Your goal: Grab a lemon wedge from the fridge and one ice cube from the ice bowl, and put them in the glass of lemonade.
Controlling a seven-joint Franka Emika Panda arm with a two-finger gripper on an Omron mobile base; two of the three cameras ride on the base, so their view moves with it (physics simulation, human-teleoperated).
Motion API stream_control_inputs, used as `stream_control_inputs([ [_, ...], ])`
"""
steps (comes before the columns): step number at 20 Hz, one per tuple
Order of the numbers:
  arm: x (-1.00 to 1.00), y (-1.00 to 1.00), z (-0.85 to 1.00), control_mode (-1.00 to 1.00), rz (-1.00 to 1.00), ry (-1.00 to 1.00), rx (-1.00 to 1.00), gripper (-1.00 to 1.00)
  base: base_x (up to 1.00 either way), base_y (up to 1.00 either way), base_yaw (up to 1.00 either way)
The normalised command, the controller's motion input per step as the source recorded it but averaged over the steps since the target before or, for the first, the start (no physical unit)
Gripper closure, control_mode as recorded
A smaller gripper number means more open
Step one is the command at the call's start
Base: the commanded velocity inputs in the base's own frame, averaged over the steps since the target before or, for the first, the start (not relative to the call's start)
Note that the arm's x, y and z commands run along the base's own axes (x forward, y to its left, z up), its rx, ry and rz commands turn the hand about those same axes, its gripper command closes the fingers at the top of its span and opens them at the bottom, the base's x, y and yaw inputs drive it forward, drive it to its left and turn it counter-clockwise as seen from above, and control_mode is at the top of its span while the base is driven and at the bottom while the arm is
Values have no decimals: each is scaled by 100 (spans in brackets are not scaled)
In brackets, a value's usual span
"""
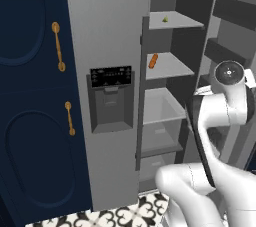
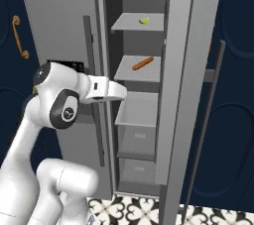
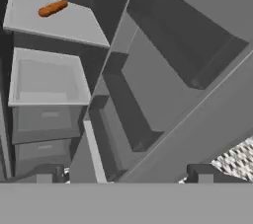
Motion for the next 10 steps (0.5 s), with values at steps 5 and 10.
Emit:
stream_control_inputs([
  [5,-65,99,0,-100,-9,-19,41,-100,0,0,0],
  [10,-51,71,3,-100,4,-1,34,-100,0,0,0],
])
